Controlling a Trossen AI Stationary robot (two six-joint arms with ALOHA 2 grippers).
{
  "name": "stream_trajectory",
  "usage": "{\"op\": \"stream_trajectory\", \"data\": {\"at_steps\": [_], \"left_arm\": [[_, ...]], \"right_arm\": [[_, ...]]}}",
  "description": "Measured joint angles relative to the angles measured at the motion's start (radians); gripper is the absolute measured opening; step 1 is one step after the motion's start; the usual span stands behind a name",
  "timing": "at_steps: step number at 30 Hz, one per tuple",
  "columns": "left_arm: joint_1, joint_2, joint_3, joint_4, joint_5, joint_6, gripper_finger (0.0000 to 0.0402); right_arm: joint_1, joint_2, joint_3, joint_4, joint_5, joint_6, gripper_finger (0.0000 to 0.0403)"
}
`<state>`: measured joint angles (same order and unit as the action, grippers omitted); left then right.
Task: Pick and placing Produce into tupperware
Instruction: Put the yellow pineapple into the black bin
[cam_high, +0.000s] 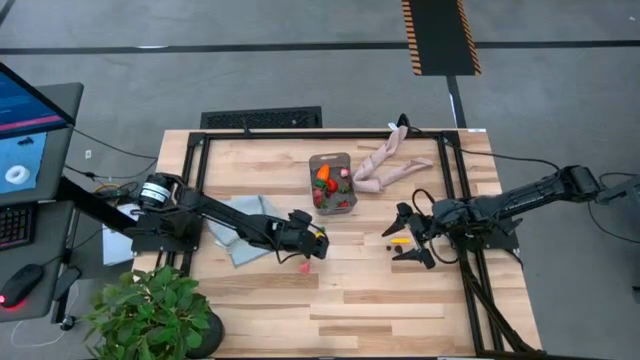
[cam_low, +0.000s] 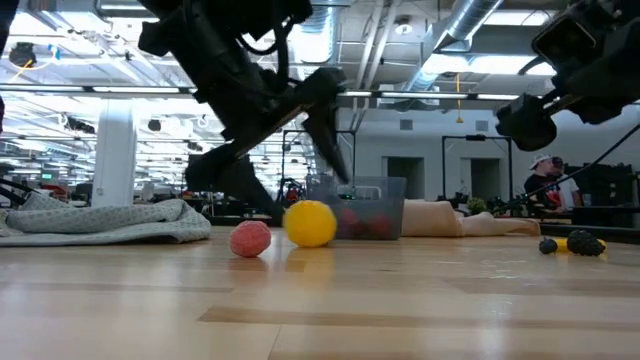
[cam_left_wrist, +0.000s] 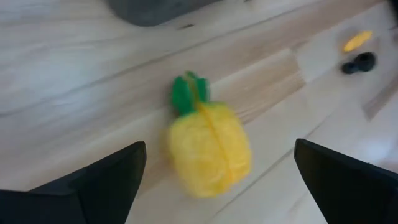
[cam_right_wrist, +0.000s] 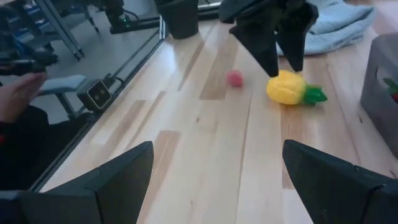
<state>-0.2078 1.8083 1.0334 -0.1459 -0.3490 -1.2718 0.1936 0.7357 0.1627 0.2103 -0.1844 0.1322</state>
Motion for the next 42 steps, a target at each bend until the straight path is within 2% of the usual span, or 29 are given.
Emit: {"op": "stream_trajectory", "data": {"at_steps": [11, 19, 42], "left_arm": [[0.029, 0.098, 0.064, 0.003, 0.055, 0.009, 0.04], [0.039, 0.108, 0.073, -0.028, 0.057, 0.02, 0.0391], [0.037, 0.117, 0.073, -0.074, 0.027, 0.007, 0.0213]], "right_arm": [[0.0, 0.061, -0.001, 0.007, 0.0, 0.0, 0.038], [0.0, 0.114, 0.0, 0.0, 0.0, 0.0, 0.038], [0.0, 0.274, -0.001, 0.007, 0.0, 0.0, 0.038]]}}
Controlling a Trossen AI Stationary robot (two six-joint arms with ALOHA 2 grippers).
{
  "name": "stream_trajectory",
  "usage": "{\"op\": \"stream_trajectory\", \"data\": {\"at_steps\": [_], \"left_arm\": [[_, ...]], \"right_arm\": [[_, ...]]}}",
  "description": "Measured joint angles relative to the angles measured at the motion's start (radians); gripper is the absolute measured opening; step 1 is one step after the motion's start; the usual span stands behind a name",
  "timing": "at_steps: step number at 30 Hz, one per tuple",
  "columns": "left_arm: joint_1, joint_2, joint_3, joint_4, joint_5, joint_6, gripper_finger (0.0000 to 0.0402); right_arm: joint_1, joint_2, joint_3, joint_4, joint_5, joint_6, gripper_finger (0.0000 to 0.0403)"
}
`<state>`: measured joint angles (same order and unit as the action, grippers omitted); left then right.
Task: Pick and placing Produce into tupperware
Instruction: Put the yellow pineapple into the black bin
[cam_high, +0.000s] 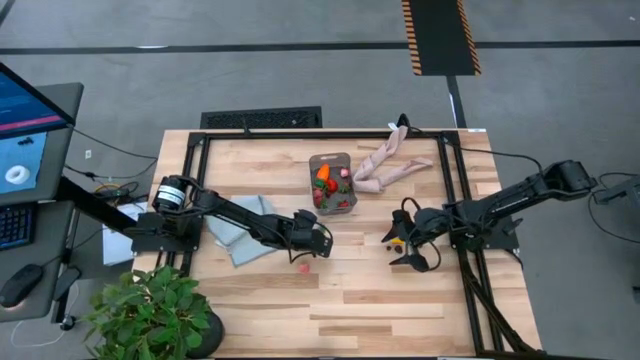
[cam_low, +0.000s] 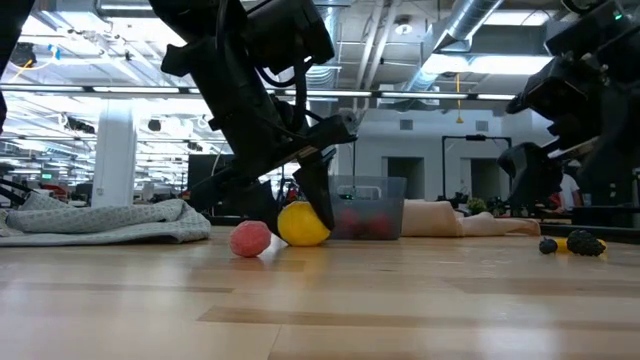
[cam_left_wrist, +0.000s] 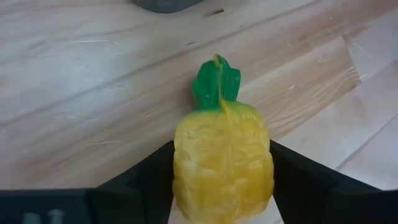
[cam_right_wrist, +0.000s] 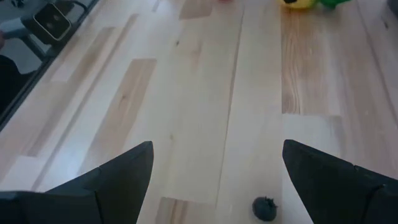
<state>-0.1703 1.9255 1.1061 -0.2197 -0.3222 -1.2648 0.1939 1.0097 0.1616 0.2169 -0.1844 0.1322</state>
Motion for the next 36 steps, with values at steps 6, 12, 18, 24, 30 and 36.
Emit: {"op": "stream_trajectory", "data": {"at_steps": [6, 12, 18, 24, 30, 36], "left_arm": [[-0.003, -0.005, -0.001, -0.008, 0.0, 0.0, 0.0206], [-0.029, -0.007, 0.051, -0.08, -0.009, 0.003, 0.0204], [-0.055, -0.009, 0.156, -0.135, -0.075, 0.201, 0.0204], [-0.016, -0.016, 0.232, -0.125, -0.091, 0.479, 0.0197], [0.052, -0.027, 0.261, -0.086, -0.064, 0.616, 0.0185], [0.138, -0.042, 0.263, -0.055, -0.018, 0.67, 0.0185]], "right_arm": [[0.0, 0.042, 0.0, 0.0, 0.0, 0.0, 0.038], [0.0, 0.077, 0.0, 0.001, 0.0, 0.0, 0.038], [0.0, 0.11, 0.0, 0.001, 0.0, 0.0, 0.038], [0.0, 0.125, 0.0, 0.001, 0.0, 0.0, 0.038], [0.0, 0.124, 0.0, 0.002, 0.0, 0.0, 0.038], [0.0, 0.124, 0.0, 0.001, 0.0, 0.0, 0.038]]}}
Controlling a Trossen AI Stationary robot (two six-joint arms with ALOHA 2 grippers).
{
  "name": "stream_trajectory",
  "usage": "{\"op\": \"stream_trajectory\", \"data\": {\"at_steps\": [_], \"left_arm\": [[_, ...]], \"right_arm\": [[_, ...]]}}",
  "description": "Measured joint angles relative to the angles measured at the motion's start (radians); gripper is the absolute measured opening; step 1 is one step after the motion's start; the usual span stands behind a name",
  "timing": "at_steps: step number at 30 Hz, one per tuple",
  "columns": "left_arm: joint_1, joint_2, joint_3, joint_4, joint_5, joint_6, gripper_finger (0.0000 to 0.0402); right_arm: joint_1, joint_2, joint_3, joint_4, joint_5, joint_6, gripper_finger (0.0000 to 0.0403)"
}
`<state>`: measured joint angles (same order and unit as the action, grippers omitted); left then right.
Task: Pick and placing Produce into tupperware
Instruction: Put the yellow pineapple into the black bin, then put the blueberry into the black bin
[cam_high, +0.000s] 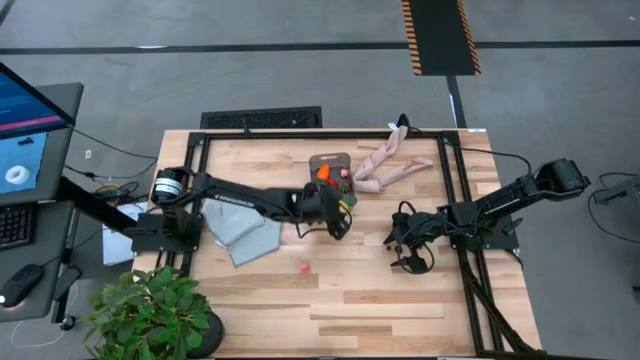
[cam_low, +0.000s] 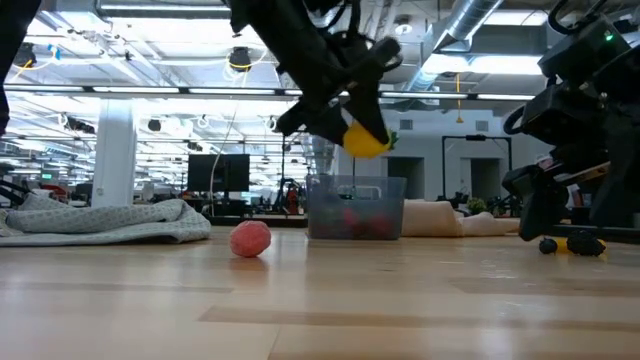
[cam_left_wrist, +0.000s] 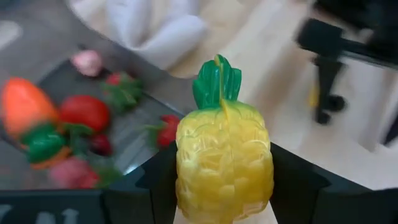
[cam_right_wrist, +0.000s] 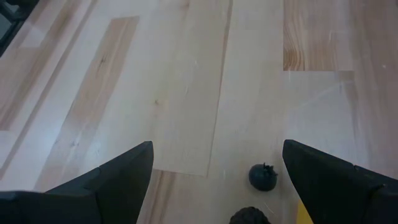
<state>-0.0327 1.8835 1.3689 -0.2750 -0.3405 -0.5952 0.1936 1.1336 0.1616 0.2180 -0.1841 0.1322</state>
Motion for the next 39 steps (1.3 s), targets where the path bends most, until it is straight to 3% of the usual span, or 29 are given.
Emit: {"op": "stream_trajectory", "data": {"at_steps": [13, 24, 32, 39], "left_arm": [[0.193, -0.006, -0.01, 0.026, 0.109, 0.062, 0.0189], [0.209, -0.005, -0.082, 0.161, 0.165, 0.089, 0.0326], [0.208, -0.024, -0.082, 0.27, 0.225, 0.169, 0.0339], [0.222, -0.043, -0.082, 0.415, 0.458, 0.259, 0.0339]], "right_arm": [[0.0, 0.0, 0.0, 0.0, 0.0, 0.0, 0.038], [0.0, 0.0, 0.0, 0.0, 0.0, 0.0, 0.038], [0.0, 0.0, 0.0, 0.0, 0.0, 0.0, 0.038], [0.0, 0.0, 0.0, 0.002, 0.0, 0.0, 0.038]]}}
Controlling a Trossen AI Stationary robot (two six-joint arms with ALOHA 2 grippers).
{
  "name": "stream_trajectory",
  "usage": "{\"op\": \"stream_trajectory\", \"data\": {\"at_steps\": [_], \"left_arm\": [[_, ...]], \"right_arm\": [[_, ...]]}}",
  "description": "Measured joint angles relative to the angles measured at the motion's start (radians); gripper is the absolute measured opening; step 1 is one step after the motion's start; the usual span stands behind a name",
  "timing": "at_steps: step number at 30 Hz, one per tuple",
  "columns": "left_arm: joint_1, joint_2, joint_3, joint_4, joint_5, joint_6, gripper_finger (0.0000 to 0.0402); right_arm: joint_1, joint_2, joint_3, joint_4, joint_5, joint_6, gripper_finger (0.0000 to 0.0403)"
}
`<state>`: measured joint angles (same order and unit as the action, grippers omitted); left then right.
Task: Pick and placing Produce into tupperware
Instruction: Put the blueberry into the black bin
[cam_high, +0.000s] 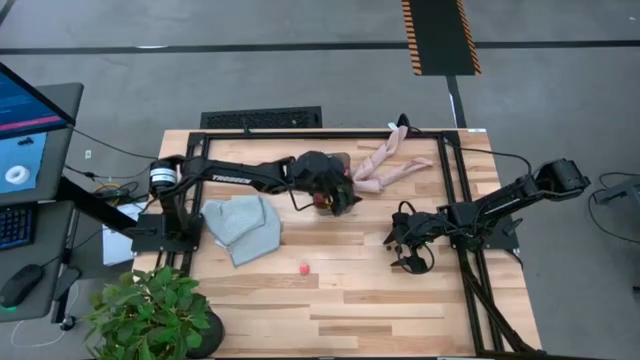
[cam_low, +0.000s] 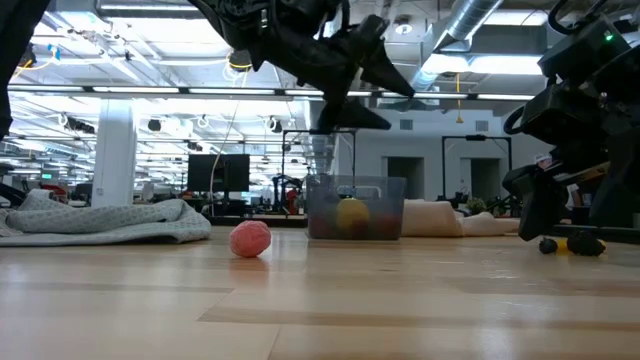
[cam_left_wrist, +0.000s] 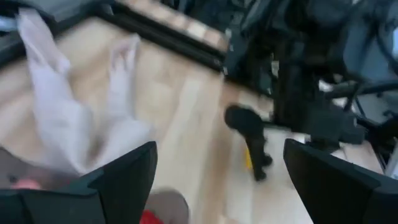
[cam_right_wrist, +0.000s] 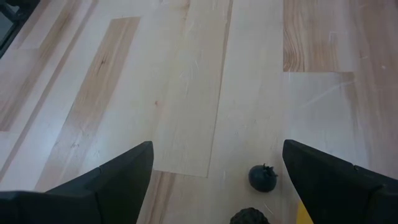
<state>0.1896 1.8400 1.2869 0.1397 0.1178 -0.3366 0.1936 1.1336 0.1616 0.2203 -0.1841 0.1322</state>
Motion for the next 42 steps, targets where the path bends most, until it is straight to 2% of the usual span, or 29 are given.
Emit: {"op": "stream_trajectory", "data": {"at_steps": [5, 11, 15, 23, 26, 35, 38, 40, 42], "left_arm": [[0.021, -0.02, 0.0, 0.042, 0.006, 0.059, 0.0339], [0.007, -0.086, 0.0, 0.032, 0.114, 0.153, 0.0339], [-0.004, -0.145, 0.0, 0.035, 0.144, 0.183, 0.0339], [-0.063, -0.262, 0.001, -0.05, 0.119, 0.26, 0.0339], [-0.086, -0.286, 0.001, -0.109, 0.112, 0.274, 0.0339], [-0.115, -0.326, -0.001, -0.182, 0.117, 0.291, 0.0339], [-0.116, -0.33, 0.0, -0.183, 0.117, 0.28, 0.0339], [-0.121, -0.331, 0.0, -0.183, 0.118, 0.271, 0.0339], [-0.13, -0.337, 0.0, -0.175, 0.119, 0.272, 0.0339]], "right_arm": [[0.0, 0.0, 0.0, 0.0, 0.0, 0.0, 0.038], [0.0, 0.0, 0.0, -0.001, 0.0, 0.0, 0.038], [0.0, 0.0, 0.0, -0.002, 0.0, 0.0, 0.038], [0.0, 0.0, 0.0, 0.008, 0.002, 0.0, 0.038], [0.0, 0.0, 0.0, 0.06, 0.002, 0.003, 0.038], [0.009, 0.0, 0.0, 0.277, 0.005, 0.209, 0.038], [0.009, 0.0, 0.004, 0.335, 0.051, 0.274, 0.038], [0.004, 0.0, 0.018, 0.317, 0.097, 0.279, 0.038], [-0.01, -0.006, 0.04, 0.227, 0.108, 0.281, 0.038]]}}
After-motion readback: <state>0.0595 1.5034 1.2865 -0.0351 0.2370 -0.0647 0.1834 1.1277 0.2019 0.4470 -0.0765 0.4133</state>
